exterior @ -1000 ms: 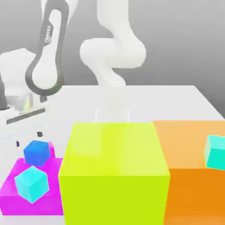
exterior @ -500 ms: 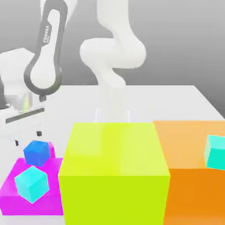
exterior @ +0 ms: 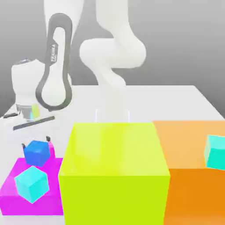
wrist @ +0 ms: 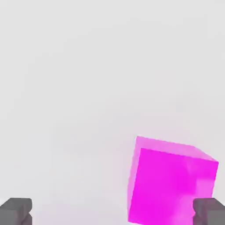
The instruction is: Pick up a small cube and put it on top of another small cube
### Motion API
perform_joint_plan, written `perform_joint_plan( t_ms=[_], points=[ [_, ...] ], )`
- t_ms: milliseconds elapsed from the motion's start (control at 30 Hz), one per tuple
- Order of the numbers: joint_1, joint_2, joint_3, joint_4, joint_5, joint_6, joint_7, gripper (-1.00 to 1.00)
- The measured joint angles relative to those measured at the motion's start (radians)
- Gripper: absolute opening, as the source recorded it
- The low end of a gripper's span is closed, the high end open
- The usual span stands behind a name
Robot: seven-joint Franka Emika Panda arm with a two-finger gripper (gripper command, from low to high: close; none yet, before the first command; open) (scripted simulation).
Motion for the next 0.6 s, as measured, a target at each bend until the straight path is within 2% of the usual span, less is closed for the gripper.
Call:
perform_joint_plan(
  t_ms=[100,133,367,467,600],
  points=[
    [-0.088,0.059,0.123,0.029,0.169,0.013,-0.112,0.0],
    [-0.113,0.076,0.156,0.04,0.219,0.015,-0.152,-1.0],
    [-0.119,0.08,0.164,0.042,0.23,0.017,-0.159,-1.0],
    [-0.045,0.041,0.072,0.017,0.112,0.012,-0.063,-1.0],
    [0.105,-0.019,-0.115,-0.02,-0.08,-0.001,0.089,-1.0]
  ],
)
